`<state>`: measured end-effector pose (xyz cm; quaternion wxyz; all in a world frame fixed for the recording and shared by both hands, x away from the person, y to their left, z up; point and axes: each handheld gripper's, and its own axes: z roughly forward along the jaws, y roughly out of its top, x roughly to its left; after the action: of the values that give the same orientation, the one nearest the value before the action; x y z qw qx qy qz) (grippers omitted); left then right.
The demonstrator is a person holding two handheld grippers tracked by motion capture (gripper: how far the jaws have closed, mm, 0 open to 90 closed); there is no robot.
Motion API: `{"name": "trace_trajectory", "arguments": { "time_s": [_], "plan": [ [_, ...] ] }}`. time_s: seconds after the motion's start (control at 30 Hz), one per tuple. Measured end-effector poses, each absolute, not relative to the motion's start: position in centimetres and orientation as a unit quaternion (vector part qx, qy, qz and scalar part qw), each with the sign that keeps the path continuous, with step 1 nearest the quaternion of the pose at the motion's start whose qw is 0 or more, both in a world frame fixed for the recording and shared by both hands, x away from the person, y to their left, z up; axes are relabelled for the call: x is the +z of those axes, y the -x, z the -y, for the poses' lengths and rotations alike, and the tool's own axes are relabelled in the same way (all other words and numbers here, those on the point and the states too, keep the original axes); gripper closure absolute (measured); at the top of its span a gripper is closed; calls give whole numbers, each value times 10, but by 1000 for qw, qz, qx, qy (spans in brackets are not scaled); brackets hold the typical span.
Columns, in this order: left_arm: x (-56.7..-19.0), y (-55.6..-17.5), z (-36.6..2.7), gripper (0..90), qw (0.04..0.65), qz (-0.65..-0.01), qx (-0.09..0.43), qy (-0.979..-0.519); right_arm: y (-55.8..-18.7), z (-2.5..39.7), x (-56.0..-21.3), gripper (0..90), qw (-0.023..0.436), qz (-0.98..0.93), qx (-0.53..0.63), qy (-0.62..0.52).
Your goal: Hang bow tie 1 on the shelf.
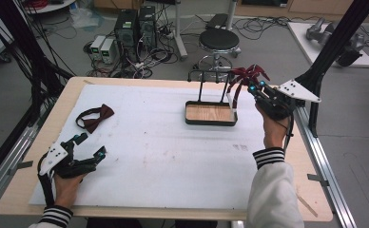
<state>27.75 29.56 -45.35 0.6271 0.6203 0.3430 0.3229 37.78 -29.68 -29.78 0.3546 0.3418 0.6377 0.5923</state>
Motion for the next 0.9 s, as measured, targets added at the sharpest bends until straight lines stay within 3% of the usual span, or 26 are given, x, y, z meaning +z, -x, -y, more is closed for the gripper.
{"name": "trace_trajectory", "arguments": {
  "time_s": [0.9],
  "plan": [
    [-455,-275,-296,119,633,-336,329,-615,-409,317,-325,818,364,-624,542,-430]
  ]
}}
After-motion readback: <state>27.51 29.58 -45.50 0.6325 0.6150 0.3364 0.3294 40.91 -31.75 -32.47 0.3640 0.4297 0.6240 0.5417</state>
